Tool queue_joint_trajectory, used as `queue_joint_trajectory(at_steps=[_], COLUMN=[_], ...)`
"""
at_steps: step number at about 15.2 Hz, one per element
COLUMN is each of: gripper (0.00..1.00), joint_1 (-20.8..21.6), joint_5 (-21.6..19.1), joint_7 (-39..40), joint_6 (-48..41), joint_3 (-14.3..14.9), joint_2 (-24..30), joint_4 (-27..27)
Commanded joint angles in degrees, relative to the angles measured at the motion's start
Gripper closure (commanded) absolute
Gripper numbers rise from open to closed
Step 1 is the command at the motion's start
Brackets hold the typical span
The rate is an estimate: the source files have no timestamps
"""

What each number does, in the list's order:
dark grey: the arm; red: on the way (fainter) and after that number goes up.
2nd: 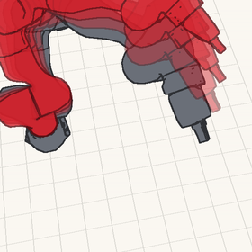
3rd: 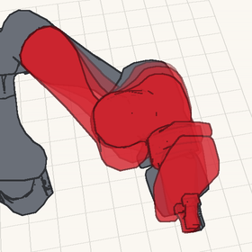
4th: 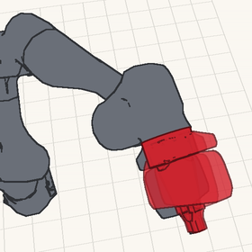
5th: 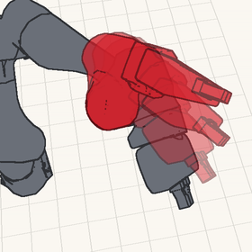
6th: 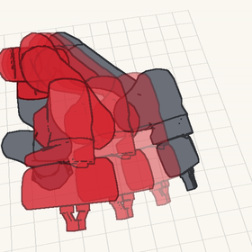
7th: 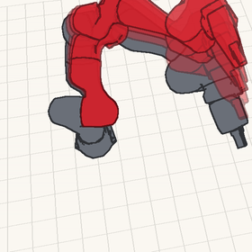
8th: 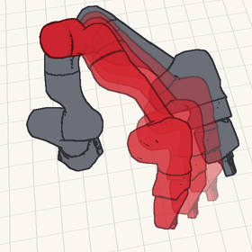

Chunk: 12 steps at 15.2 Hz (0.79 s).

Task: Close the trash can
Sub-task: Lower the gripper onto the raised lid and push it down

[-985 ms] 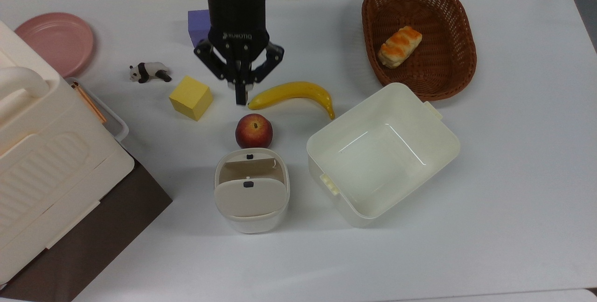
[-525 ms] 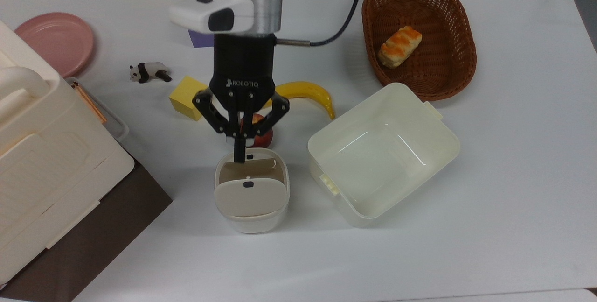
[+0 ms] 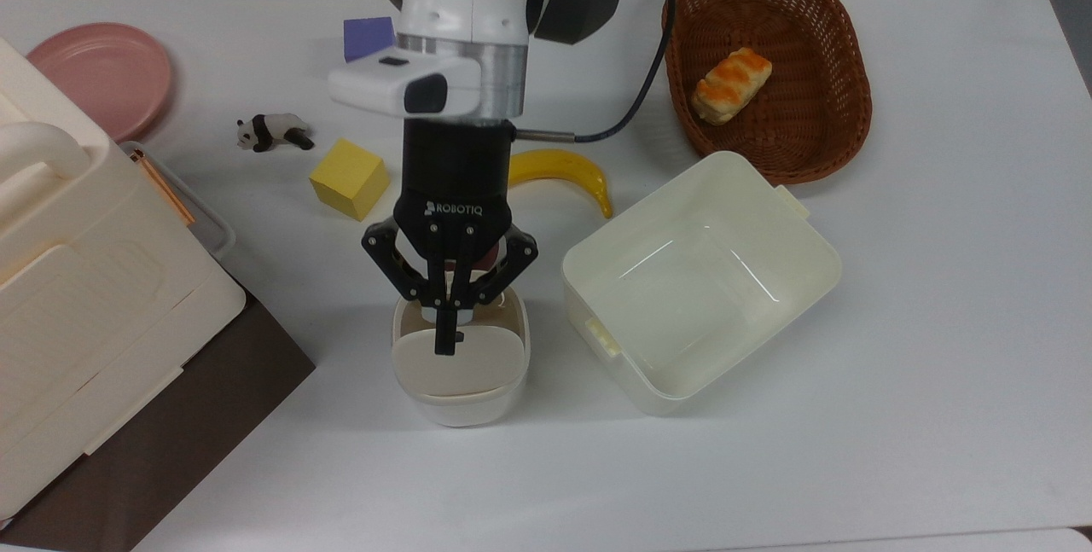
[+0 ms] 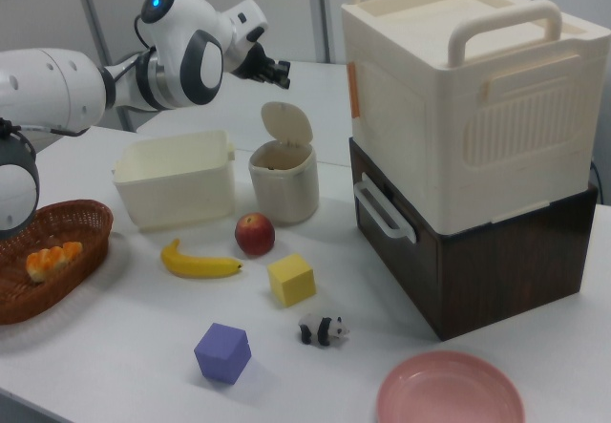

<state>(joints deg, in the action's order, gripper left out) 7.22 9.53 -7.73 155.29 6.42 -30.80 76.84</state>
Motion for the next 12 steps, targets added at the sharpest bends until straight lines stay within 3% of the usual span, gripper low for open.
queue_joint_trajectory(at_steps=[1,7,12], gripper=[1.00,1.00,1.00], joint_1=[0.69,0.95,1.83], joint_5=[2.68,2.95,2.42], joint_7=[0.70,0.53,-1.31], joint_6=[1.07,1.07,0.72], joint_3=[0.34,0.17,0.43], joint_2=[-2.07,-1.98,-1.01], joint_4=[-0.21,1.64,7.62])
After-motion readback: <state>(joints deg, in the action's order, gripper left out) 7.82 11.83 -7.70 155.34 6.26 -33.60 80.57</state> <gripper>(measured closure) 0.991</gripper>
